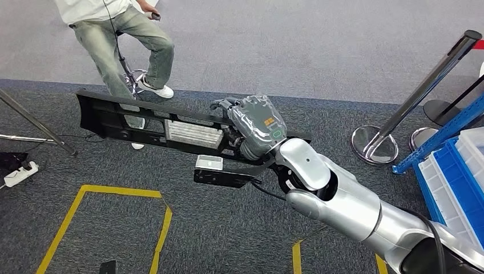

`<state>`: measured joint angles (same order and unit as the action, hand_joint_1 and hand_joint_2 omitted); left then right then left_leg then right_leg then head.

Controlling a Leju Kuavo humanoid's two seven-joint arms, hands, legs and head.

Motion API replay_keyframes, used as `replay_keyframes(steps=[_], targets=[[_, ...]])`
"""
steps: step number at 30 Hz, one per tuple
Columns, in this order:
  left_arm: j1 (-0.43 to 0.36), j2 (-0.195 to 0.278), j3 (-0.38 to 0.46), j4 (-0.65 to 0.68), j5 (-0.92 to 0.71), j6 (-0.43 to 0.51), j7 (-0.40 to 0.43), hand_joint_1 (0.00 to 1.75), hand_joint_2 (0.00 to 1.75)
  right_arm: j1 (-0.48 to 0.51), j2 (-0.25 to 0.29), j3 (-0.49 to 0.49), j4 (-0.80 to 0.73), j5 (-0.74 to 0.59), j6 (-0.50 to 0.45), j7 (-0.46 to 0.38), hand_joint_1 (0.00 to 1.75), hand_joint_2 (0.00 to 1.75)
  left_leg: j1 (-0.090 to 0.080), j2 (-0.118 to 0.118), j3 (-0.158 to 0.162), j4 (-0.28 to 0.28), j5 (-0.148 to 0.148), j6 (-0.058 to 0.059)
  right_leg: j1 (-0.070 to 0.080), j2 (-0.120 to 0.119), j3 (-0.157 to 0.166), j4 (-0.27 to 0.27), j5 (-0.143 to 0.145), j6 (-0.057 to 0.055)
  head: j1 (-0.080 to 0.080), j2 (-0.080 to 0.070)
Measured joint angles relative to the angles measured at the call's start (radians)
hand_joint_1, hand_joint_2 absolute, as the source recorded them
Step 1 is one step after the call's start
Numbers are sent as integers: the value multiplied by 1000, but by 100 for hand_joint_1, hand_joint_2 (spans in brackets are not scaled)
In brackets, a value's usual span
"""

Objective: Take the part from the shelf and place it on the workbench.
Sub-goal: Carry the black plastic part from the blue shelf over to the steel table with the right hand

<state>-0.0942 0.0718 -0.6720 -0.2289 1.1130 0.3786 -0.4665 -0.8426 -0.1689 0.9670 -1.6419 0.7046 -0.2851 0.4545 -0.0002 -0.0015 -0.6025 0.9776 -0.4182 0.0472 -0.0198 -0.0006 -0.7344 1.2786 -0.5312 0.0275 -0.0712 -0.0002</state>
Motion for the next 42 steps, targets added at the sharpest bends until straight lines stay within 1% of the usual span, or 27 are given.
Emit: replay_keyframes(steps=[2, 3, 4, 7, 9, 11, 13, 14, 15, 17, 18, 19, 20, 22, 24, 26, 28, 29, 30, 31, 32, 33, 34, 35, 39, 40, 42], targets=[[1, -1, -4, 0, -1, -2, 0, 0, 175, 1, -3, 0, -1, 1, 2, 1, 175, 175, 10, -5, -4, 24, -17, -17, -12, 2, 51, -112, 67, 18, 1, 0], [0, 0, -6, 0, -1, -3, 1, 0, 175, 1, -4, -1, -2, 2, 3, 1, 175, 175, 13, -8, -9, 43, -28, -26, -15, 5, 75, -162, 83, 21, 2, 0], [-2, 1, -8, 0, -2, -3, 1, 0, 175, 1, -4, -1, -4, 4, 4, 2, 175, 175, 14, -10, -16, 57, -37, -35, -16, 8, 89, -192, 88, 17, 4, 0], [-2, 1, -14, 0, -3, -4, 1, 0, 175, 1, -8, -3, -9, 8, 7, 5, 175, 175, 14, -14, -26, 70, -44, -47, -11, 11, 93, -199, 78, -9, 4, 0], [-1, -1, -15, 0, -3, -4, 1, 0, 175, -1, -10, -4, -12, 9, 8, 6, 175, 175, 16, -9, -36, 96, -59, -53, -12, 10, 99, -202, 76, -21, 1, 0], [-2, -1, -16, 0, -3, -4, 1, 0, 175, -3, -10, -4, -15, 9, 9, 6, 175, 175, 18, -4, -85, 195, -101, -60, -13, 8, 108, -204, 73, -30, -2, 0], [-1, -1, -16, 0, -3, -4, 1, 0, 175, -3, -10, -5, -17, 10, 9, 6, 175, 175, 18, -3, -158, 320, -137, -63, -11, 7, 112, -204, 68, -36, -2, 0], [0, -2, -16, 0, -3, -4, 1, 0, 175, -2, -10, -5, -17, 10, 9, 6, 175, 175, 18, -3, -183, 350, -135, -62, -9, 7, 115, -204, 66, -37, -3, 0], [1, -2, -16, 0, -3, -4, 1, 0, 175, -1, -10, -5, -17, 10, 10, 6, 175, 175, 18, -3, -188, 341, -113, -59, -8, 7, 118, -204, 63, -38, -2, 0], [1, -2, -16, 0, -3, -4, 1, 0, 175, -1, -10, -5, -19, 10, 10, 6, 175, 175, 14, -3, -146, 220, -30, -47, -8, 8, 130, -204, 54, -35, -2, 0], [1, -2, -16, 0, -3, -4, 1, 0, 175, -1, -10, -5, -19, 10, 10, 6, 175, 175, 9, -2, -116, 154, 1, -41, -8, 8, 135, -207, 50, -33, -2, 0], [0, -1, -16, 0, -3, -4, 1, 0, 175, -1, -10, -5, -20, 10, 10, 6, 175, 175, 4, -1, -91, 102, 17, -34, -8, 8, 138, -210, 48, -29, -2, 0], [0, -1, -17, 0, -3, -4, 1, 0, 175, -1, -10, -5, -21, 10, 10, 6, 175, 175, -1, -1, -78, 76, 17, -29, -8, 8, 140, -215, 47, -24, -2, 0], [0, 0, -17, 0, -4, -4, 1, 0, 175, 0, -11, -5, -21, 10, 10, 6, 175, 175, -6, -2, -67, 59, 8, -22, -9, 7, 145, -228, 48, -14, -2, 0], [3, 0, -17, 0, -5, -5, 2, 0, 175, 0, -12, -6, -24, 10, 10, 6, 175, 175, -1, -1, -50, 37, 8, -16, -6, 4, 146, -220, 38, -6, 0, 0], [3, -1, -18, 0, -6, -5, 2, 0, 175, 0, -13, -6, -27, 11, 12, 8, 175, 175, 3, -1, -28, 19, 6, -6, -1, 3, 106, -139, 1, -6, 2, 0], [1, -2, -19, 0, -6, -6, 3, 0, 175, 3, -13, -7, -28, 11, 14, 10, 175, 175, -1, -1, -17, 18, -3, 3, 3, 4, 32, -16, -38, -8, 2, 0], [1, -2, -20, 0, -6, -6, 3, 0, 175, 7, -14, -7, -28, 11, 15, 12, 175, 175, -2, -2, -12, 20, -9, 4, 3, 4, 3, 21, -38, -8, 2, 0], [2, -2, -20, 0, -6, -7, 3, 0, 175, 10, -15, -7, -28, 12, 17, 13, 175, 175, -2, -4, -7, 22, -16, 4, 2, 4, -10, 25, -20, -7, 2, 0], [2, -2, -21, 0, -6, -7, 3, 0, 175, 12, -17, -7, -28, 12, 18, 14, 175, 175, -2, -6, -1, 27, -24, 2, 1, 4, -3, -9, 16, -6, 3, 0], [3, -2, -21, 0, -6, -8, 3, 0, 175, 13, -18, -7, -28, 13, 19, 15, 175, 175, -1, -8, 4, 34, -33, -1, 0, 4, 19, -72, 61, -5, 3, 0], [3, -2, -21, 0, -6, -8, 3, 0, 175, 13, -19, -8, -29, 15, 19, 15, 175, 175, -1, -10, 6, 42, -43, -5, -1, 4, 44, -132, 91, -5, 3, 0], [2, -3, -22, 0, -6, -8, 3, 0, 175, 13, -20, -9, -30, 16, 20, 15, 175, 175, -2, -12, 6, 52, -51, -11, 0, 5, 66, -180, 108, -6, 3, 0], [1, -3, -22, 0, -7, -8, 3, 0, 175, 13, -20, -10, -32, 17, 20, 15, 175, 175, -3, -13, 4, 58, -57, -15, 1, 6, 78, -206, 110, -9, 2, 0], [0, -5, -25, 0, -10, -8, 2, 0, 175, 14, -22, -14, -37, 20, 21, 18, 175, 175, -2, -11, 1, 69, -73, -32, 1, 8, 95, -221, 96, -29, -2, 0], [-1, -5, -26, 0, -10, -8, 2, 0, 175, 13, -22, -14, -38, 21, 21, 18, 175, 175, 0, -8, -11, 97, -85, -38, -1, 7, 104, -225, 92, -34, -3, 0], [-2, -6, -29, 0, -11, -8, 2, 0, 175, 13, -21, -15, -39, 21, 21, 18, 175, 175, 5, -4, -74, 210, -121, -50, -2, 5, 122, -228, 81, -42, -7, 0]])
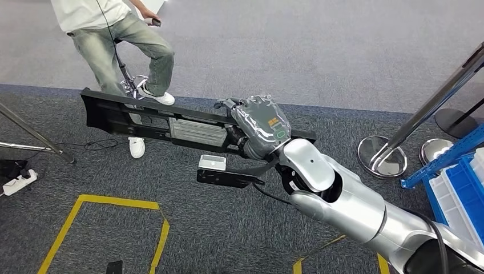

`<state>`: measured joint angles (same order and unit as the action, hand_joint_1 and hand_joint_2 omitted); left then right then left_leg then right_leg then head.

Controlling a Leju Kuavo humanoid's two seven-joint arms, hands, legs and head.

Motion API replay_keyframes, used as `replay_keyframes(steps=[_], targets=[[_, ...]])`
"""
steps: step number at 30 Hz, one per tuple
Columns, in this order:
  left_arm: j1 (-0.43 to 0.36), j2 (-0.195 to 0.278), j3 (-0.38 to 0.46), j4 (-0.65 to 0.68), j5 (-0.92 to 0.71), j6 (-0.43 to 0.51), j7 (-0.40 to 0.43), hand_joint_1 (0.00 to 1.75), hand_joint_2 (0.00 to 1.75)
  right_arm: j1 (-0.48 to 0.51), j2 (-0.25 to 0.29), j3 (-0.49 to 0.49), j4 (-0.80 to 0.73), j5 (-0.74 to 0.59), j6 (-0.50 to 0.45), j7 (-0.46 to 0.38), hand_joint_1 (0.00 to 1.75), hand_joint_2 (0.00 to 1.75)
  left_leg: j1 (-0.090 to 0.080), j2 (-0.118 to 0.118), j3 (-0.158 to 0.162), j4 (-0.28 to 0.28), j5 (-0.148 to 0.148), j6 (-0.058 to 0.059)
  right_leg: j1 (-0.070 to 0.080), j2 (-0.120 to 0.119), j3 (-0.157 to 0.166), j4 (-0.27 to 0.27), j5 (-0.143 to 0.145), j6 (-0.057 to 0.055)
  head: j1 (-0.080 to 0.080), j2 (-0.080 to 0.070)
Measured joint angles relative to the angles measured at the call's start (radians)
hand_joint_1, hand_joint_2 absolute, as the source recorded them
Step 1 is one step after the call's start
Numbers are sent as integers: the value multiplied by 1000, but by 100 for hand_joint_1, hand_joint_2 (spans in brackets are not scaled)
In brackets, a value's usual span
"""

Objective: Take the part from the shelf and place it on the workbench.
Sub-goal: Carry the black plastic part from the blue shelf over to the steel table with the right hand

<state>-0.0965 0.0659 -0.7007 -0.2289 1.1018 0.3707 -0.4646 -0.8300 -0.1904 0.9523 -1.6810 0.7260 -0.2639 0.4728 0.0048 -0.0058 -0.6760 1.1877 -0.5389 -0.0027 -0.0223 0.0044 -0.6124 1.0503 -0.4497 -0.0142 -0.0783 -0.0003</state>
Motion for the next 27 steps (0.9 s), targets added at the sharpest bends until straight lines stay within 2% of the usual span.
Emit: replay_keyframes(steps=[1, 2, 3, 4, 6, 7, 8, 10, 12, 13, 14, 17, 18, 19, 20, 21, 23, 24, 27], targets=[[0, 0, -2, 0, 0, 0, 0, 0, 175, 0, 0, 0, 0, 0, 0, 0, 175, 175, 3, 0, -42, 65, -15, -4, 0, 0, 7, 0, -6, -1, 0, 0], [2, 0, -3, 0, 0, 0, 0, 0, 175, 1, 0, 0, 0, 0, 0, 0, 175, 175, 4, 1, -78, 110, -17, -6, 1, 0, 14, 0, -13, -1, 0, 0], [4, 0, -4, 0, 0, 0, 0, 0, 175, 2, 0, 0, 0, 0, 1, 0, 175, 175, 5, 1, -98, 121, -1, -6, 1, 1, 22, 0, -19, 0, 0, 0], [6, 0, -4, 0, 0, 0, 0, 0, 175, 3, 0, 0, 0, 0, 1, 0, 175, 175, 5, 1, -97, 93, 33, -4, 1, 2, 31, 0, -26, 0, 0, 0], [6, 0, -5, 0, 0, 0, 0, 0, 175, 3, 0, 0, -1, 0, 1, 0, 175, 175, 4, 1, -49, -38, 118, 3, 0, 3, 52, -3, -41, 5, 0, 0], [5, 0, -5, 0, 0, 0, 0, 0, 175, 2, 0, 0, -2, 0, 1, 0, 175, 175, 0, 1, -22, -99, 142, 10, 1, 4, 60, -5, -47, 9, 0, 0], [4, 0, -6, 0, 0, 0, 0, 0, 175, 2, 0, 0, -3, 0, 1, 0, 175, 175, -4, 1, -3, -138, 149, 16, 1, 4, 65, -11, -51, 15, 0, 0], [4, 1, -8, 0, 0, 0, -1, 0, 175, 3, 0, 0, -4, 0, 1, 1, 175, 175, -12, 1, 13, -165, 137, 27, 3, 5, 73, -18, -47, 27, 0, 0], [6, 2, -8, 0, 0, 0, -1, 0, 175, 4, 0, -1, -5, 1, 1, 1, 175, 175, -10, 1, 34, -184, 133, 38, 2, 3, 73, -4, -43, 36, 0, 0], [7, 2, -8, 0, 0, 0, -1, 0, 175, 4, -1, -1, -6, 1, 1, 2, 175, 175, -9, 1, 47, -191, 130, 45, 3, 3, 60, 23, -46, 38, 1, 0], [7, 2, -9, 0, 0, 0, -1, 0, 175, 3, -1, -1, -6, 1, 1, 2, 175, 175, -9, 0, 59, -197, 125, 51, 3, 2, 34, 69, -58, 37, 1, 0], [5, 1, -9, 0, 0, -1, -1, 0, 175, 7, -2, -1, -6, 2, 1, 2, 175, 175, -13, -1, 84, -196, 102, 62, 6, 2, -85, 231, -119, 36, 2, 0], [6, 1, -9, 0, 0, -1, -1, 0, 175, 10, -3, -1, -6, 2, 2, 2, 175, 175, -14, -2, 94, -194, 92, 62, 6, 2, -111, 247, -127, 37, 2, 0], [7, 1, -9, 0, 0, -1, -1, 0, 175, 12, -4, -1, -6, 2, 2, 2, 175, 175, -14, -3, 106, -190, 80, 61, 6, 2, -120, 231, -115, 39, 2, 0], [8, 1, -9, 0, 0, -1, -1, 0, 175, 13, -5, -1, -6, 2, 2, 3, 175, 175, -14, -5, 119, -186, 67, 59, 5, 2, -114, 184, -81, 40, 2, 0], [9, 1, -9, 0, 0, -1, -1, 0, 175, 13, -6, -1, -6, 2, 2, 3, 175, 175, -14, -6, 129, -181, 53, 56, 4, 2, -101, 120, -26, 40, 3, 0], [6, 1, -10, 0, 0, -1, -1, 0, 175, 13, -7, -1, -6, 2, 3, 3, 175, 175, -14, -8, 140, -167, 28, 46, 6, 2, -81, 25, 46, 33, 2, 0], [5, 0, -10, 0, 0, -1, -1, 0, 175, 13, -7, -2, -7, 2, 3, 3, 175, 175, -15, -9, 141, -162, 20, 40, 9, 3, -77, 7, 61, 27, 3, 0], [3, 0, -10, 0, 1, -1, -1, 0, 175, 11, -8, -2, -11, 2, 3, 3, 175, 175, -13, -9, 143, -143, 13, 26, 11, 6, -62, 3, 50, 6, 6, 0]])
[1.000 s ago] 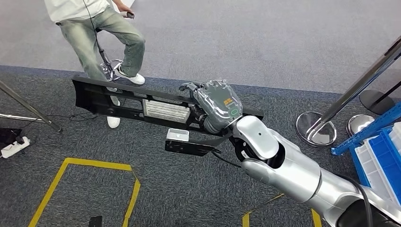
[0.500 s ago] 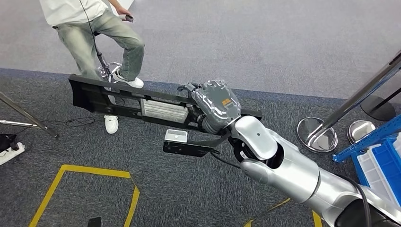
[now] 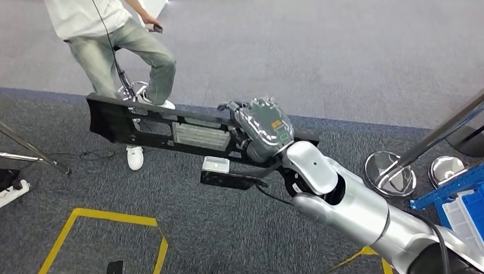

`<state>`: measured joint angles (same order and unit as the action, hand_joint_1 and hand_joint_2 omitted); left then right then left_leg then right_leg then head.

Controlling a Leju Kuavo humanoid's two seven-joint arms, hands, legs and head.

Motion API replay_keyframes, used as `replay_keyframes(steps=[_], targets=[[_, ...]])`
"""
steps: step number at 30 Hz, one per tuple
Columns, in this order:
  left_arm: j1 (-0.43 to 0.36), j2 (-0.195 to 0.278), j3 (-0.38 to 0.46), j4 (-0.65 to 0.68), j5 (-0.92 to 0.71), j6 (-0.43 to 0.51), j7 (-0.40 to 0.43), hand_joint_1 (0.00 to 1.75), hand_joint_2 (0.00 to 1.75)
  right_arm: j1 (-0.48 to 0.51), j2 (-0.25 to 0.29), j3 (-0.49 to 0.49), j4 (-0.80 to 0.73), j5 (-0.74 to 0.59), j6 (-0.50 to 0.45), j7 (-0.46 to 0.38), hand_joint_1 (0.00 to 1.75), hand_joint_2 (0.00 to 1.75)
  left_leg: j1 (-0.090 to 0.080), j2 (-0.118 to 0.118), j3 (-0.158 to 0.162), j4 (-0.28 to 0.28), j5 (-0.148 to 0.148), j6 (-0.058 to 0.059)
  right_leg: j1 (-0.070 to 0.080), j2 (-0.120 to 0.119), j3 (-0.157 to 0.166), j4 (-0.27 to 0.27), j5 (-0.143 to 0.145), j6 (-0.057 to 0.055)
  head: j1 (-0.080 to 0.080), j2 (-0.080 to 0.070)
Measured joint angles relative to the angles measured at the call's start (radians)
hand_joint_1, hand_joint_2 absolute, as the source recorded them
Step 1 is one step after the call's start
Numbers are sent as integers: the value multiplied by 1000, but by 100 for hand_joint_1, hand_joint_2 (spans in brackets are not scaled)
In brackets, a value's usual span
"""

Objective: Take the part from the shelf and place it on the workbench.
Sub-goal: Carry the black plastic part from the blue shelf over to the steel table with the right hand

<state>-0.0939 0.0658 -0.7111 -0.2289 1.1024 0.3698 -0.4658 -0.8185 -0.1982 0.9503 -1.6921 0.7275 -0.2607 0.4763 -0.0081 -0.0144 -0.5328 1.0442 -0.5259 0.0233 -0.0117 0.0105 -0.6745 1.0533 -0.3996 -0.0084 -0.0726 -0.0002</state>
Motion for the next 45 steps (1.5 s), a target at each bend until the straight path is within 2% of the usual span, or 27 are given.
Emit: replay_keyframes(steps=[2, 5, 6, 7, 8, 10, 12, 15, 17, 18, 20, 21, 22, 23, 25, 26, 28, 30, 32, 33, 35, 36, 37, 38, 41, 43, 45], targets=[[-2, -1, 0, 0, -1, 0, 0, 0, 175, -2, 0, 0, -1, 0, 0, 0, 175, 175, 4, 4, -35, 68, -6, -10, -4, 0, 19, -3, -12, -9, -2, 0], [-4, -2, -1, 0, -1, 0, 0, 0, 175, -2, 0, 0, -2, 0, 0, 0, 175, 175, 11, 8, -154, 228, -57, -25, -5, 0, 47, -5, -36, -13, -5, 0], [-1, -2, -1, 0, -1, 0, 0, 0, 175, 0, 0, 0, -2, 0, 1, 0, 175, 175, 12, 9, -184, 251, -72, -26, -5, 1, 59, -5, -45, -13, -5, 0], [2, -2, -1, 0, -1, -1, 0, 0, 175, 1, 0, 0, -2, 0, 1, 0, 175, 175, 12, 9, -200, 244, -71, -24, -5, 2, 73, -5, -56, -12, -5, 0], [4, -2, -1, 0, -1, -1, 0, 0, 175, 2, 0, 0, -2, 0, 2, 0, 175, 175, 11, 9, -201, 206, -48, -21, -5, 3, 87, -5, -66, -11, -5, 0], [5, -1, -1, 0, -1, -1, 1, 0, 175, 2, 0, 0, -2, 0, 2, 0, 175, 175, 5, 9, -177, 78, 60, -10, -5, 4, 114, -5, -85, -6, -4, 0], [6, 1, -1, 0, 3, 2, 4, 0, 175, 3, 0, 0, -3, 0, 4, 0, 175, 175, -3, 9, -158, -5, 140, 2, -4, 6, 127, -8, -98, 3, -4, 0], [3, 3, -1, 0, 15, 25, 12, 0, 175, 3, 0, 0, -3, 0, 11, 0, 175, 175, -6, 8, -147, -23, 151, 15, -5, 7, 133, -17, -112, 19, -5, 0], [3, 2, -1, 0, 20, 47, 18, 0, 175, 2, 0, -1, -4, -1, 13, 0, 175, 175, -1, 10, -131, -41, 149, 25, -1, 2, 118, 21, -138, 26, -2, 0], [2, 2, -1, 0, 23, 56, 20, 0, 175, 1, -1, -1, -4, -2, 12, 0, 175, 175, 1, 10, -124, -47, 147, 31, 0, 0, 91, 72, -162, 27, -1, 0], [-1, 2, -1, 0, 27, 67, 24, 0, 175, 3, -1, -1, -3, -7, 9, -1, 175, 175, -1, 9, -117, -47, 138, 40, 2, 0, 11, 203, -203, 28, 0, 0], [-1, 2, -1, 0, 29, 69, 25, 0, 175, 6, -1, -1, -2, -10, 7, -3, 175, 175, -1, 8, -113, -45, 133, 41, 1, -1, -24, 247, -205, 28, 0, 0], [0, 2, -1, 0, 30, 70, 27, 0, 175, 9, -1, -1, -1, -13, 5, -6, 175, 175, -1, 7, -109, -43, 126, 40, 1, -1, -43, 256, -188, 30, 0, 0], [1, 2, -1, 0, 30, 70, 29, 0, 175, 11, -1, -1, 0, -14, 3, -8, 175, 175, -1, 5, -103, -38, 119, 38, 0, -1, -42, 228, -152, 30, 1, 0], [2, 2, -1, 0, 31, 70, 31, 0, 175, 12, -1, -1, 2, -16, -3, -12, 175, 175, -1, 2, -93, -25, 101, 31, 0, -1, -3, 107, -66, 28, 1, 0], [1, 2, -1, 0, 31, 71, 32, 0, 175, 11, 0, -1, 2, -17, -6, -14, 175, 175, -2, 1, -92, -16, 93, 26, -1, -1, 18, 53, -42, 25, 1, 0], [-1, 4, -1, 0, 36, 73, 36, 0, 175, 11, 2, -2, 4, -18, -11, -19, 175, 175, -4, -2, -97, -7, 86, 17, 2, 0, 36, 9, -36, 17, 1, 0], [-1, 8, -1, 0, 45, 75, 41, 0, 175, 10, 3, -2, 9, -17, -13, -26, 175, 175, -2, -2, -100, -6, 84, 7, 2, 0, 39, 1, -35, 8, 1, 0], [-1, 14, 0, 0, 50, 75, 40, 0, 175, 7, 8, -2, 16, -13, -15, -34, 175, 175, 0, 0, -113, 25, 63, -7, -2, -2, 46, -6, -33, -2, 0, 0], [-2, 18, 0, 0, 51, 75, 38, 0, 175, 6, 12, -2, 20, -12, -16, -38, 175, 175, 3, 2, -132, 66, 41, -15, -4, -5, 50, -9, -33, -5, -1, 0], [-3, 26, 1, 0, 52, 77, 33, 0, 175, 3, 19, -2, 27, -10, -17, -43, 175, 175, 8, 5, -197, 193, -12, -28, -5, -10, 52, -9, -35, -10, -4, 0], [-3, 29, 2, 0, 53, 80, 31, 0, 175, 2, 21, -2, 30, -10, -17, -45, 175, 175, 11, 6, -227, 245, -26, -31, -5, -13, 52, -9, -36, -10, -3, 0], [-2, 32, 2, 0, 53, 84, 31, 0, 175, 2, 22, -2, 33, -8, -16, -45, 175, 175, 13, 7, -242, 267, -24, -34, -5, -16, 53, -9, -36, -11, -3, 0], [-1, 34, 2, 0, 53, 87, 31, 0, 175, 3, 22, -2, 35, -6, -15, -45, 175, 175, 15, 9, -235, 246, -1, -34, -5, -18, 53, -9, -37, -10, -3, 0], [-2, 41, 2, 0, 52, 91, 23, 0, 175, 0, 26, -2, 37, 0, -14, -41, 175, 175, 14, 27, -138, 47, 88, -26, -3, -24, 59, -9, -41, -3, -3, 0], [-6, 45, 2, 0, 52, 91, 16, 0, 175, -2, 27, -2, 37, 1, -14, -39, 175, 175, 7, 32, -106, -17, 99, -14, -1, -28, 61, -11, -42, 6, -3, 0], [-5, 48, 2, 0, 53, 91, 11, 0, 175, -3, 27, -2, 37, 2, -13, -38, 175, 175, 4, 23, -103, -23, 102, 0, -1, -33, 63, -15, -43, 18, -2, 0]])
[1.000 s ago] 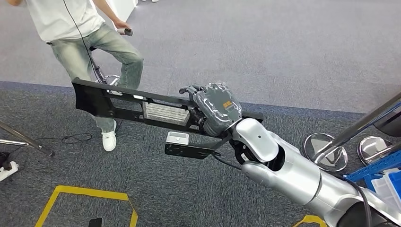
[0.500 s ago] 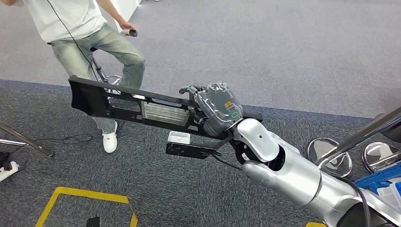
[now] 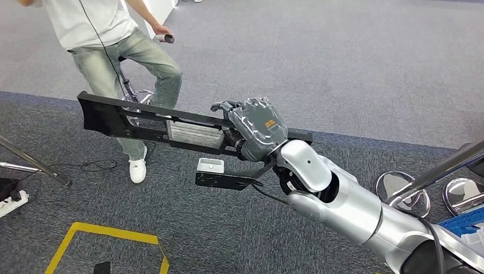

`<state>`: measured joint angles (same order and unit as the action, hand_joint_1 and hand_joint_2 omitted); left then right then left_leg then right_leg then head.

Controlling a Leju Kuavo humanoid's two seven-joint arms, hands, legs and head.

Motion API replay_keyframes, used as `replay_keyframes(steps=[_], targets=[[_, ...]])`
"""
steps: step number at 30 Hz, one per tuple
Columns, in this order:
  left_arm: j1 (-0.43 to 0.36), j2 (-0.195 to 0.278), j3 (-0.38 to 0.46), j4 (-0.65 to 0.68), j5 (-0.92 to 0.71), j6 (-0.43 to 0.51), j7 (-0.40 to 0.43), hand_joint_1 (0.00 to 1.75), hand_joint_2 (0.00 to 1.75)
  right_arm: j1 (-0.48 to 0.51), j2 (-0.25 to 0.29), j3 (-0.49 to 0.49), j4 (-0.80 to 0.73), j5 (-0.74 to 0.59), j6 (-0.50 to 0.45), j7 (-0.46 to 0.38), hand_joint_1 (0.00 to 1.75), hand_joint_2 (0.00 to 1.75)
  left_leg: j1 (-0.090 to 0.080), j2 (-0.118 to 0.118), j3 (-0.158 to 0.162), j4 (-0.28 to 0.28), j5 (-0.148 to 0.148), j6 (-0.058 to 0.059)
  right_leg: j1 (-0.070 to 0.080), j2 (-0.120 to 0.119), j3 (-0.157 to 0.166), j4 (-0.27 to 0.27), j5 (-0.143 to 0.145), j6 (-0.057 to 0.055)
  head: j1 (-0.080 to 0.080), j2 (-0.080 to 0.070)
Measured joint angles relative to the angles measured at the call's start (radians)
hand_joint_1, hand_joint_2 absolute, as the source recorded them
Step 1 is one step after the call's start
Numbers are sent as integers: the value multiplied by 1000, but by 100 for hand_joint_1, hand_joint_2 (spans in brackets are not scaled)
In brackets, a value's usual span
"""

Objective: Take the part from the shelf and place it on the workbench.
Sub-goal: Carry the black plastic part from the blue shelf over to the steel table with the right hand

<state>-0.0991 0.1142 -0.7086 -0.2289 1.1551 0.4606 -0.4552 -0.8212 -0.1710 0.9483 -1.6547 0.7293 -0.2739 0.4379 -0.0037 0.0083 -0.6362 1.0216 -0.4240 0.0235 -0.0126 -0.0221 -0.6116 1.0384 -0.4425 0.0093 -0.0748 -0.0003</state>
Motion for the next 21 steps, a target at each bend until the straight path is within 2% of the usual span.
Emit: replay_keyframes(steps=[2, 3, 5, 6, 7, 8, 9, 10, 12, 14, 15, 17, 19, 21], targets=[[2, 2, 0, 0, -1, 0, -5, 0, 175, 0, 0, 0, 0, 0, 1, 1, 175, 175, 3, -6, 8, -12, 7, 14, -1, 3, -6, 19, -17, 9, 1, 0], [2, 2, 0, 0, -2, 0, -7, 0, 175, 0, -1, 0, 0, 0, 2, 2, 175, 175, 4, -9, 12, -18, 10, 21, 0, 7, -21, 56, -41, 12, 1, 0], [2, 2, 0, 0, -4, 0, -7, 0, 175, 2, -1, 0, 0, 0, 3, 2, 175, 175, 2, -14, 14, -20, 11, 28, 1, 14, -77, 178, -105, 13, 2, 0], [2, 2, 0, 0, -5, 0, -7, 0, 175, 4, -1, 0, 0, 0, 5, 2, 175, 175, 1, -19, 13, -19, 10, 29, 1, 16, -105, 237, -126, 13, 2, 0], [2, 2, 0, 0, -5, 0, -7, 0, 175, 7, -1, 0, 0, 0, 6, 2, 175, 175, 1, -25, 13, -18, 9, 30, 1, 17, -122, 269, -130, 14, 2, 0], [3, 2, 0, 0, -4, 0, -7, 0, 175, 8, -2, 0, 1, 1, 8, 2, 175, 175, 1, -31, 13, -16, 9, 30, 1, 18, -121, 264, -116, 14, 2, 0], [3, 2, 0, 0, -2, 1, -8, 0, 175, 9, -2, 0, 1, 1, 10, 2, 175, 175, 1, -39, 14, -13, 7, 29, 1, 20, -100, 221, -85, 13, 2, 0], [3, 2, 0, 0, 0, 2, -8, 0, 175, 9, -2, 0, 1, 1, 10, 2, 175, 175, 1, -46, 13, -8, 5, 26, 0, 26, -67, 153, -50, 11, 2, 0], [3, 1, 0, 0, 5, 5, -10, 0, 175, 7, -2, 0, 1, 2, 11, 2, 175, 175, -1, -59, 5, 6, -1, 17, -2, 47, -13, 43, -13, 6, 2, 0], [3, 0, 1, 0, 8, 10, -10, 0, 175, 7, -2, 0, -1, 2, 12, 1, 175, 175, 0, -68, -4, 13, -2, 7, 0, 56, 0, 16, -14, -1, 1, 0], [5, 0, 1, 0, 10, 13, -10, 0, 175, 8, -1, 0, -1, 2, 13, 0, 175, 175, 2, -72, -6, 13, -1, 2, 1, 51, 0, 14, -11, -6, 1, 0], [7, -1, 1, 0, 13, 17, -10, 0, 175, 7, -1, 0, -2, 3, 15, -1, 175, 175, 4, -62, -14, 30, -13, -9, -1, 41, 4, 8, -7, -17, -1, 0], [6, -2, 2, 0, 15, 20, -9, 0, 175, 6, 0, 0, -3, 3, 15, -2, 175, 175, 7, -36, -55, 114, -58, -21, -3, 30, 7, 4, -6, -25, -5, 0], [5, -3, 3, 0, 16, 22, -8, 0, 175, 6, 0, 0, -4, 4, 16, -2, 175, 175, 12, -21, -118, 238, -108, -31, -3, 18, 7, 4, -7, -29, -7, 0]])
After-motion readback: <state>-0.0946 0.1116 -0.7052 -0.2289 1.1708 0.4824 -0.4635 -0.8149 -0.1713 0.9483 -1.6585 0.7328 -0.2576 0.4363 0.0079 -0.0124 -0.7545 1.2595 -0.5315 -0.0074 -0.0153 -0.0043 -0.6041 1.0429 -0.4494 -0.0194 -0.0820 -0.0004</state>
